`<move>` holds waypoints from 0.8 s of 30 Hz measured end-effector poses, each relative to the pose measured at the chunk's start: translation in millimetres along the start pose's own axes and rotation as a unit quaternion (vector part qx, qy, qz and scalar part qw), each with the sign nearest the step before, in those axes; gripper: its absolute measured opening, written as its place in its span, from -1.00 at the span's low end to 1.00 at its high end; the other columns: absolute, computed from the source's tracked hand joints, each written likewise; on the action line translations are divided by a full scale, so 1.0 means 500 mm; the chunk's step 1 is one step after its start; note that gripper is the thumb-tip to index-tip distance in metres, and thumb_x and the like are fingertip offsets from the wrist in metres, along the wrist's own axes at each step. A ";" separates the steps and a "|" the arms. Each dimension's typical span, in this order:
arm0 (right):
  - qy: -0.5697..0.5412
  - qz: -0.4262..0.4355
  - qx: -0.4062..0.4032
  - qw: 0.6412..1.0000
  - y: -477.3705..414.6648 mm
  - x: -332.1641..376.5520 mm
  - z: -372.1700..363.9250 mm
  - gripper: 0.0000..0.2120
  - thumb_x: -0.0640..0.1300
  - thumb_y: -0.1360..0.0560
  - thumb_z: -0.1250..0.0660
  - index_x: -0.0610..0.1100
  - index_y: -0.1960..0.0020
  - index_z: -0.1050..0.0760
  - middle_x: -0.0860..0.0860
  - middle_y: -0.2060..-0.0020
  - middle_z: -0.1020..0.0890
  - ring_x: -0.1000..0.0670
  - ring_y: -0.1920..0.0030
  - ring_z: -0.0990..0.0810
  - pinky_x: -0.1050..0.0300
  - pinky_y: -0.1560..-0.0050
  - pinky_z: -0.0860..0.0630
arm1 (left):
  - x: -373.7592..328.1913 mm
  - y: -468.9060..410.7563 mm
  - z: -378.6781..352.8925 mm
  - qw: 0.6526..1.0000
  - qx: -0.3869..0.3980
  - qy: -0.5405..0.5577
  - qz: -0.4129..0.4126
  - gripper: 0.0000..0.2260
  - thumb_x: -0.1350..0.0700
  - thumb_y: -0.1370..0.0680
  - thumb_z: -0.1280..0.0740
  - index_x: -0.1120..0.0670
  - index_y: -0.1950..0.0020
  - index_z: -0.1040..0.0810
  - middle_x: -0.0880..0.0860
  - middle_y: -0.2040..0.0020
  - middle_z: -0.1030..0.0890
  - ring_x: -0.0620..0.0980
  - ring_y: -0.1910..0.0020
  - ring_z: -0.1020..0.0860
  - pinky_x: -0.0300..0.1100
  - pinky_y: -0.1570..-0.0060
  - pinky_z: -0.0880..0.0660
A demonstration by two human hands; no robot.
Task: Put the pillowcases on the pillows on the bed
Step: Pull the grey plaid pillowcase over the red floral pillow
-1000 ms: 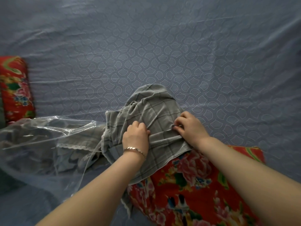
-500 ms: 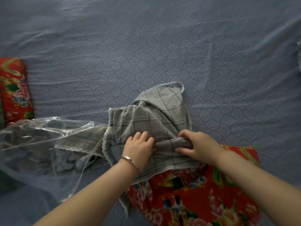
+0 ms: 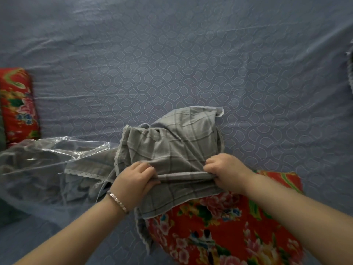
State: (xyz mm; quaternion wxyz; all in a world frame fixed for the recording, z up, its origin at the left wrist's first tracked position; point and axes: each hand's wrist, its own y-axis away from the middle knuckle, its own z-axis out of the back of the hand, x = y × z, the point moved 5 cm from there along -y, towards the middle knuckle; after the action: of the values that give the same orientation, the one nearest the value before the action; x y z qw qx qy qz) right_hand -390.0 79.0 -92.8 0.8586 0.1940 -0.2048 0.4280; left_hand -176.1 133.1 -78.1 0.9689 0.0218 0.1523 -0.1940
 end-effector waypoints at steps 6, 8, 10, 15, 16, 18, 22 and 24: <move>0.068 -0.163 -0.029 0.984 -0.004 -0.035 -0.016 -0.87 -0.29 -0.19 -0.31 -0.14 0.29 -0.41 -0.05 0.42 -0.51 -0.14 0.41 -0.52 0.12 0.40 -0.31 | -0.004 0.007 0.040 0.994 -0.027 -0.076 0.075 -0.44 -0.18 -0.60 0.06 0.11 0.42 -0.42 0.02 0.59 -0.45 0.04 0.61 -0.47 -0.19 0.54 -0.29; 0.117 -0.145 -0.062 0.981 -0.017 -0.027 -0.012 -0.93 -0.22 -0.16 -0.23 -0.08 0.39 -0.42 0.02 0.46 -0.46 -0.06 0.44 -0.50 0.10 0.24 -0.28 | 0.012 0.053 0.027 0.976 0.048 -0.029 0.209 -0.45 -0.23 -0.57 0.06 0.13 0.32 -0.46 0.09 0.47 -0.55 0.10 0.47 -0.56 -0.19 0.54 -0.34; 0.119 -0.120 -0.068 0.983 -0.022 -0.019 -0.023 -0.85 -0.16 -0.20 -0.10 -0.04 0.39 -0.44 0.06 0.45 -0.47 -0.04 0.39 -0.53 0.12 0.17 -0.22 | 0.043 0.103 -0.026 0.908 0.219 0.030 0.357 -0.56 -0.14 -0.60 -0.01 0.12 0.14 -0.53 0.16 0.11 -0.65 0.13 0.09 -0.60 -0.14 0.22 -0.43; 0.063 -0.061 -0.019 0.996 0.039 0.028 -0.079 -0.84 -0.14 -0.08 -0.14 -0.02 0.42 -0.47 0.08 0.46 -0.48 -0.02 0.36 -0.55 0.12 0.13 -0.28 | 0.030 -0.023 -0.025 0.848 0.376 -0.077 0.366 -0.70 0.05 -0.56 -0.16 0.13 -0.22 -0.49 0.14 -0.20 -0.55 0.12 -0.18 -0.52 -0.10 -0.09 -0.46; 0.047 -0.063 -0.011 0.997 0.055 0.028 -0.089 -0.82 -0.14 -0.08 -0.12 -0.02 0.41 -0.48 0.08 0.45 -0.48 -0.02 0.35 -0.55 0.13 0.11 -0.26 | 0.021 -0.094 -0.002 0.889 0.295 -0.082 0.340 -0.73 0.02 -0.55 -0.18 0.10 -0.19 -0.48 0.12 -0.18 -0.55 0.13 -0.15 -0.53 -0.07 -0.06 -0.47; 0.010 -0.067 -0.018 0.998 0.076 0.027 -0.097 -0.78 -0.12 -0.11 -0.08 -0.01 0.39 -0.49 0.09 0.43 -0.50 0.00 0.32 -0.55 0.15 0.08 -0.27 | -0.015 -0.212 0.032 0.948 0.172 -0.021 0.266 -0.68 -0.10 -0.51 -0.24 0.04 -0.17 -0.46 0.06 -0.19 -0.50 0.12 -0.15 -0.50 -0.06 -0.08 -0.45; -0.241 -0.190 -0.105 0.946 0.085 0.002 -0.078 -0.69 -0.24 -0.21 -0.12 -0.14 0.20 -0.59 0.03 0.25 -0.58 0.02 0.11 -0.54 0.32 0.02 -0.32 | -0.067 -0.273 -0.048 0.925 0.310 -0.052 0.214 -0.59 -0.08 -0.49 -0.31 0.14 -0.21 -0.41 0.13 -0.22 -0.45 0.16 -0.19 -0.45 0.01 -0.15 -0.43; -0.311 -0.313 -0.183 0.878 0.098 -0.044 -0.068 -0.65 -0.24 -0.33 -0.16 -0.18 -0.06 -0.56 -0.01 0.04 -0.54 -0.02 -0.09 -0.51 0.36 -0.09 -0.31 | -0.062 -0.255 -0.067 0.936 0.256 -0.052 0.236 -0.71 0.05 -0.52 -0.27 0.19 -0.16 -0.41 0.18 -0.18 -0.49 0.18 -0.17 -0.46 -0.03 -0.08 -0.40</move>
State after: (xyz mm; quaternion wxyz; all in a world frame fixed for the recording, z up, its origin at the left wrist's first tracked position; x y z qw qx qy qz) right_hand -435.8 109.5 -125.1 0.8601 0.2110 -0.4644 0.0092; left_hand -261.4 30.2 -98.4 0.9550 0.2942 0.0369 0.0068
